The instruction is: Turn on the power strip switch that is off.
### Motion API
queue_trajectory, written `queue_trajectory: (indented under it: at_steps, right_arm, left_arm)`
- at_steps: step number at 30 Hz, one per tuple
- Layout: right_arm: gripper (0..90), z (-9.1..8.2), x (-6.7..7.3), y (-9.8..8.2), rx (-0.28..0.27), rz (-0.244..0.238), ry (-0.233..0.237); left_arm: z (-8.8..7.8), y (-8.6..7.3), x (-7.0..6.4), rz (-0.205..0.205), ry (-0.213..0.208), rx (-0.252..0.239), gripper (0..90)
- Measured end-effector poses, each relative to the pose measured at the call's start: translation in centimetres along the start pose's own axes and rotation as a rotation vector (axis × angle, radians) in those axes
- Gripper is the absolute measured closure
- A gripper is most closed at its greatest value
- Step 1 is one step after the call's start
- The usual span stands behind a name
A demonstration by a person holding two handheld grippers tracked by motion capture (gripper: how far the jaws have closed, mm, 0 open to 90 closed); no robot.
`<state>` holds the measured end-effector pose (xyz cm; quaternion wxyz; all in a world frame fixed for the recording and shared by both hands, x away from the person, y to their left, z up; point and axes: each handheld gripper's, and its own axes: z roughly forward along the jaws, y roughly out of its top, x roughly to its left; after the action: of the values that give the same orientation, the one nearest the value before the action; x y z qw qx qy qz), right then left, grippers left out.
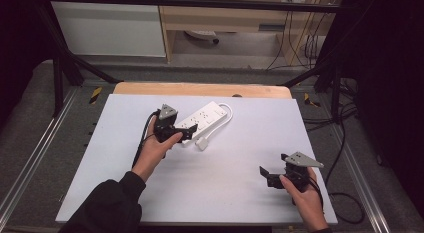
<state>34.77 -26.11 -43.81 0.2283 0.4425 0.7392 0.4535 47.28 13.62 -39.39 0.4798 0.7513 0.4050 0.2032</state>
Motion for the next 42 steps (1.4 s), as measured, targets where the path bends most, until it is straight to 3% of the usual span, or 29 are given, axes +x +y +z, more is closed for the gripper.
queue_trajectory:
  at_steps: [21, 33, 35, 41, 42]
  right_arm:
    - [3.2, 0.1, 0.0, 0.0, 0.005, 0.001, 0.000]
    - [3.2, 0.2, 0.0, -0.1, 0.008, -0.001, 0.000]
    - [3.2, 0.2, -0.1, -0.1, 0.008, 0.001, -0.003]
    - [3.3, 0.2, -0.1, -0.1, 0.012, 0.000, -0.001]
    - [3.3, 0.2, -0.1, -0.1, 0.013, 0.001, 0.000]
  left_arm:
    - [1.5, -0.6, 0.6, -0.012, 0.019, 0.044, 10.9]
    - [1.8, -0.6, 0.1, 0.003, 0.029, 0.043, 25.8]
    - [1.8, -0.6, 0.1, 0.011, 0.028, 0.044, 32.0]
    - [2.1, -0.9, -0.1, 0.037, 0.027, 0.072, 33.9]
    - [2.1, -0.9, -0.1, 0.027, 0.022, 0.072, 34.9]
